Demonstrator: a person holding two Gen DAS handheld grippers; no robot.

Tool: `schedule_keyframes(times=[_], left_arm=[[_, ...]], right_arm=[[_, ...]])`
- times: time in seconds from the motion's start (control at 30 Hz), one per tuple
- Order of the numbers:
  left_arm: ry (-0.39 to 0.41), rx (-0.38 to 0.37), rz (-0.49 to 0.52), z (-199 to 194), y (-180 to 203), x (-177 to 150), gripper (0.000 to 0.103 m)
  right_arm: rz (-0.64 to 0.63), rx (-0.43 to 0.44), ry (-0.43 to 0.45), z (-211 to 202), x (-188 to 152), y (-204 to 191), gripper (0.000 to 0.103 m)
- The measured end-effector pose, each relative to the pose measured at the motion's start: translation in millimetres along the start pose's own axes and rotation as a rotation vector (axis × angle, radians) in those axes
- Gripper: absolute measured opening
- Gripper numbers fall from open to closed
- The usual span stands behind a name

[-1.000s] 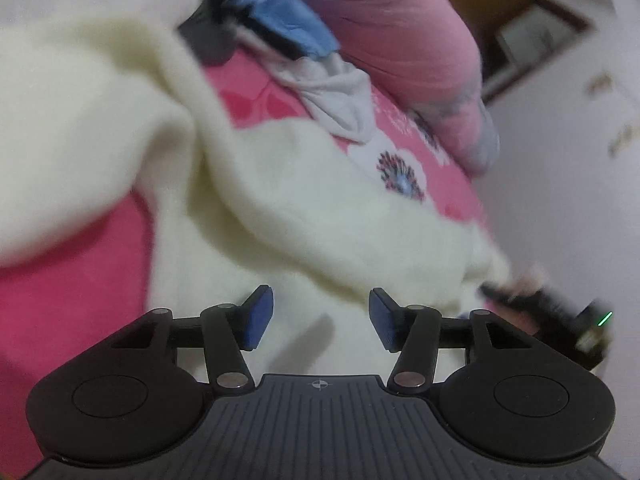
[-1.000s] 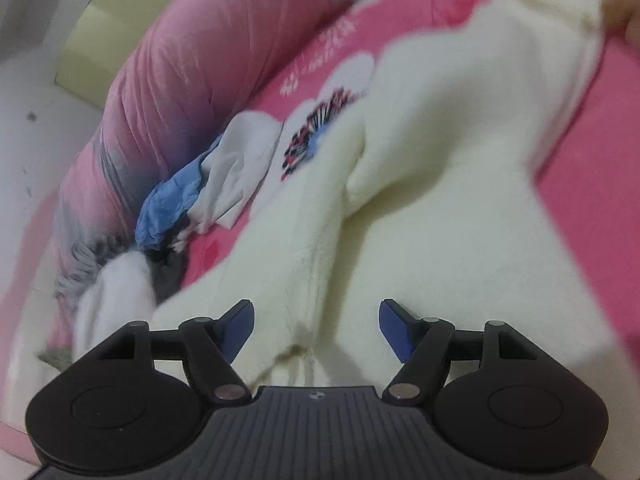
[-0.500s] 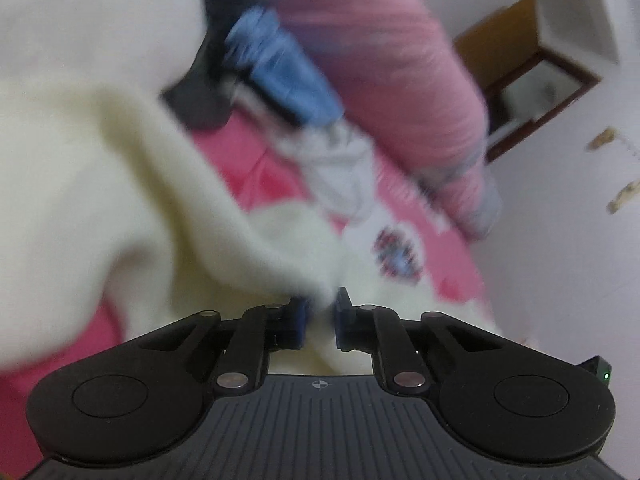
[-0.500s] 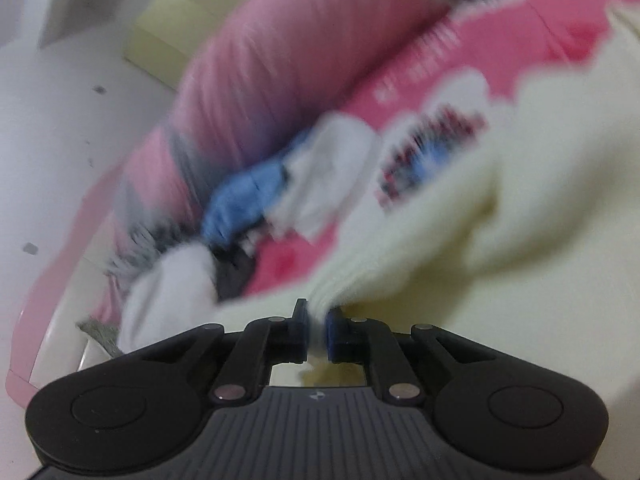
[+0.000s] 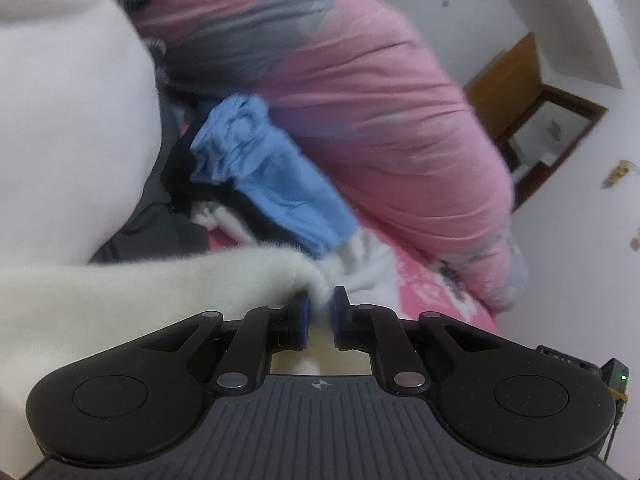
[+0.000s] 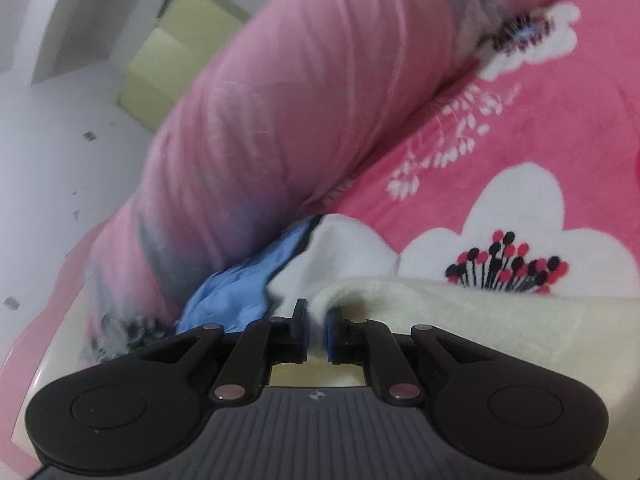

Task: Fold clothes

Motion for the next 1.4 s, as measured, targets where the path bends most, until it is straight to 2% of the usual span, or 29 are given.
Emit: schedule_keyframes(times=[0.1,0.2,0.3,0.4,0.43,0.47,0.57,0.63,0.7,0.77,0.83,0.87,0.93,1.0,1.03,1.07,1.13,1.2,1.27,1.3,1.4], left_arm=[[-0.034,0.014,-0.041,17.7,-17.9,-12.5,0.012],[-0.056,0.004,-0.115,24.0,-34.0,-18.7,0.016],[-0.047,-0.064,-0.203,17.5,-32.3,-9.4,0.024],[-0.016,-0.088,-0.15,3.5,-18.8,-1.4,0.033],[-0.006,-0.095,-0.129,-1.4,-14.0,1.3,0.035],[0.005,-0.102,-0.109,-6.2,-9.3,3.9,0.037],[0.037,-0.124,-0.049,-20.8,5.2,11.7,0.037],[0.058,-0.138,-0.008,-30.5,14.9,17.0,0.037],[0.079,-0.152,0.032,-40.3,24.6,22.2,0.037],[0.044,-0.143,0.107,-51.6,28.0,12.7,0.037],[0.007,-0.134,0.168,-58.9,29.5,-0.6,0.037],[-0.012,-0.122,0.209,-61.1,27.7,-10.1,0.037],[-0.049,-0.095,0.293,-65.0,23.3,-29.8,0.037],[-0.075,-0.035,0.377,-63.4,14.7,-44.1,0.037],[-0.082,-0.013,0.413,-65.1,10.2,-49.0,0.037],[-0.089,0.006,0.448,-67.2,5.9,-53.6,0.037],[-0.077,0.011,0.439,-76.1,3.8,-48.0,0.037],[-0.064,0.013,0.424,-85.3,2.3,-41.2,0.037],[-0.051,0.015,0.409,-94.6,0.7,-34.4,0.037],[-0.044,0.016,0.401,-99.2,0.0,-31.0,0.037],[-0.03,0.032,0.375,-118.4,0.7,-19.9,0.037]], right_arm=[[0.043,-0.02,-0.026,29.3,-8.0,22.9,0.01],[0.162,-0.034,-0.083,49.0,-17.1,52.4,0.01],[0.327,0.036,-0.077,47.6,-10.3,62.3,0.013],[0.452,0.123,-0.026,38.9,3.4,62.0,0.043],[0.47,0.147,0.007,34.9,10.7,59.1,0.058],[0.487,0.17,0.04,30.7,17.9,56.3,0.064],[0.44,0.161,0.094,20.1,33.3,44.3,0.063],[0.316,0.145,0.078,11.4,32.6,24.7,0.06],[0.104,0.148,0.025,1.9,17.2,-5.6,0.053],[-0.194,0.134,-0.043,-5.5,-12.4,-38.9,0.041],[-0.508,0.108,-0.12,-4.6,-53.9,-61.4,0.037],[-0.604,0.104,-0.165,0.3,-74.5,-67.3,0.029],[-0.706,0.076,-0.24,19.1,-105.2,-66.3,0.022],[-0.744,0.02,-0.253,45.8,-114.7,-52.8,0.019],[-0.716,-0.004,-0.223,56.2,-108.2,-47.0,0.013],[-0.668,-0.019,-0.177,62.4,-99.3,-45.6,0.013],[-0.536,-0.062,-0.063,67.4,-69.9,-40.8,0.013],[-0.382,-0.094,-0.001,60.7,-43.8,-33.4,0.014],[-0.268,-0.099,0.0,48.2,-28.9,-30.3,0.014],[-0.26,-0.094,-0.009,38.7,-25.9,-33.8,0.015],[-0.345,-0.091,-0.044,-0.3,-28.7,-53.4,0.016]])
Point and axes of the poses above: each gripper's, at about its wrist camera, not at the fingertips, and z roughly the way its jaws point, y to its right, x to its top, the point moved 10 cm from there along z, roughly the way its jaws point, and after that the axes turned 15 degrees about y, right-handed, at the moved point
